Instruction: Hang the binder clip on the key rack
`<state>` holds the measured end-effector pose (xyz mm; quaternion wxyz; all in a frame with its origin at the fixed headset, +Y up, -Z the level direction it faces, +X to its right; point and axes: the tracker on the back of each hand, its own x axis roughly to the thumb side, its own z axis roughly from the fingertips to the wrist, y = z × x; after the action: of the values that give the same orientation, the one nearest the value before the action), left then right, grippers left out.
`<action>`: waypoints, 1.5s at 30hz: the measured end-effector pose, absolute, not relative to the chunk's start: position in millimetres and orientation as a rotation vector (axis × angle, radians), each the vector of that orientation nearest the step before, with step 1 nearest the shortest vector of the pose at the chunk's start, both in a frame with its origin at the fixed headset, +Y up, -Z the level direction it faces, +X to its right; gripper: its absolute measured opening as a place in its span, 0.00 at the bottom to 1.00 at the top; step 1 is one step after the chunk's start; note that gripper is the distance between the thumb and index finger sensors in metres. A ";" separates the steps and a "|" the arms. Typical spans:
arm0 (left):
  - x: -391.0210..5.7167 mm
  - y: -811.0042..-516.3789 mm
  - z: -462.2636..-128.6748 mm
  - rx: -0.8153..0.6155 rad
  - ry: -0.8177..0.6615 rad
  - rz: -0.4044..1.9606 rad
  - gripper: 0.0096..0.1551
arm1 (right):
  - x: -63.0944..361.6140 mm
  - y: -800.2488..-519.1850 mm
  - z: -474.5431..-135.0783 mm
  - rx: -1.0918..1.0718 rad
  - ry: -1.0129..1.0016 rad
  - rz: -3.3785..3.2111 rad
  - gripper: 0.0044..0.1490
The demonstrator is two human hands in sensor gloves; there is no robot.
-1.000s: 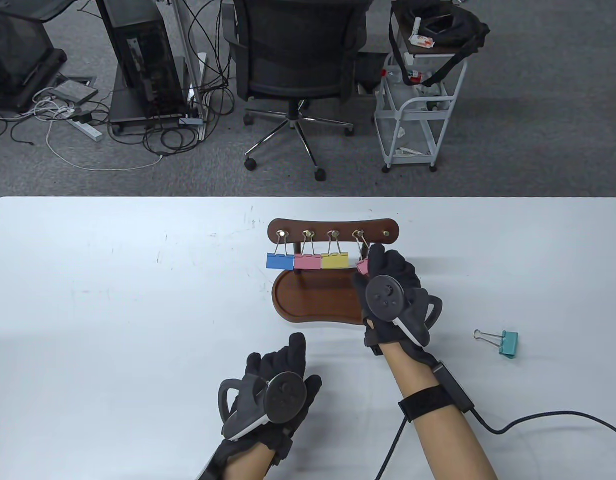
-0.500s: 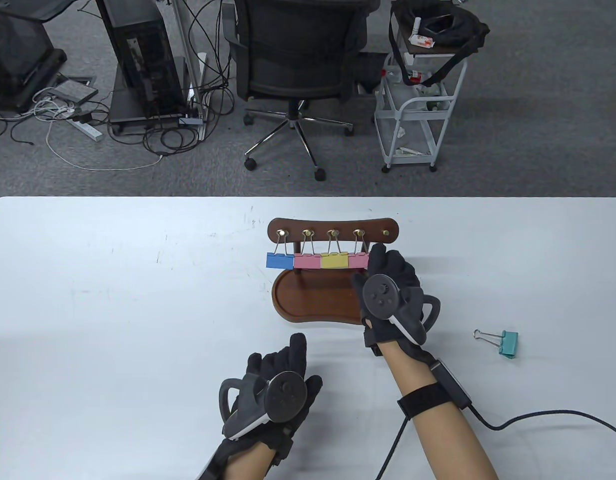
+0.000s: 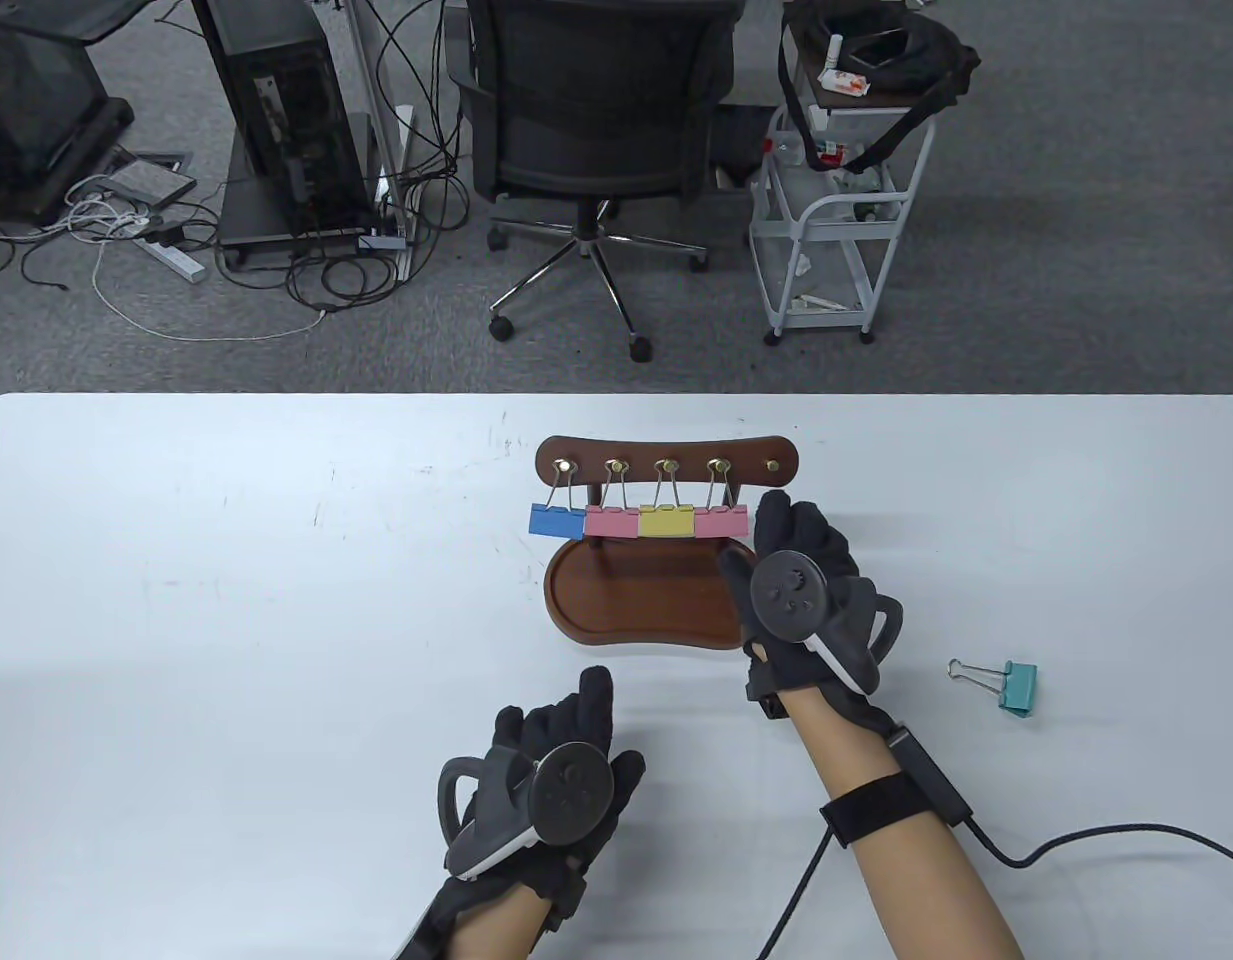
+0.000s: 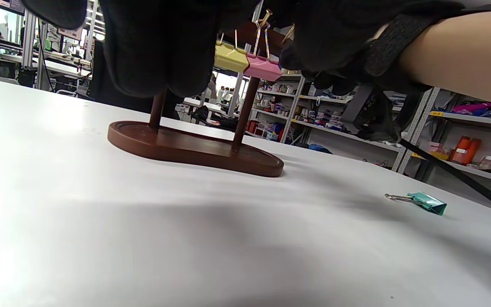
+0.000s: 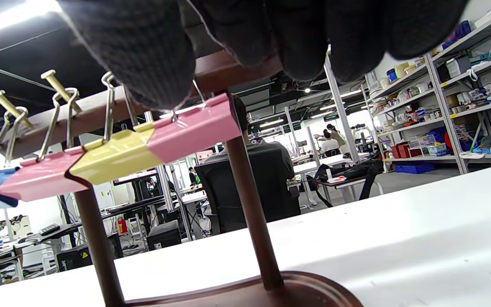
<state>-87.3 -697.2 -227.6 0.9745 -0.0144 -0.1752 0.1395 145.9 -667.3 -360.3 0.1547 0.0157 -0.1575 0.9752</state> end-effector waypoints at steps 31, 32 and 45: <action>-83.3 -698.8 -224.6 -0.026 -0.389 0.283 0.51 | 299.3 -643.3 -297.6 -0.322 -0.338 2.807 0.48; -82.8 -699.0 -224.4 -0.027 -0.392 0.282 0.51 | 307.5 -647.1 -296.9 -0.357 -0.312 2.814 0.47; -81.2 -699.9 -222.8 -0.031 -0.389 0.281 0.51 | 365.2 -709.9 -307.2 -0.577 0.063 2.825 0.48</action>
<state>-81.2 -699.9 -222.8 0.9713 -0.0153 -0.1926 0.1390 365.2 -709.9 -307.2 0.1286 -0.1985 0.0216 0.9714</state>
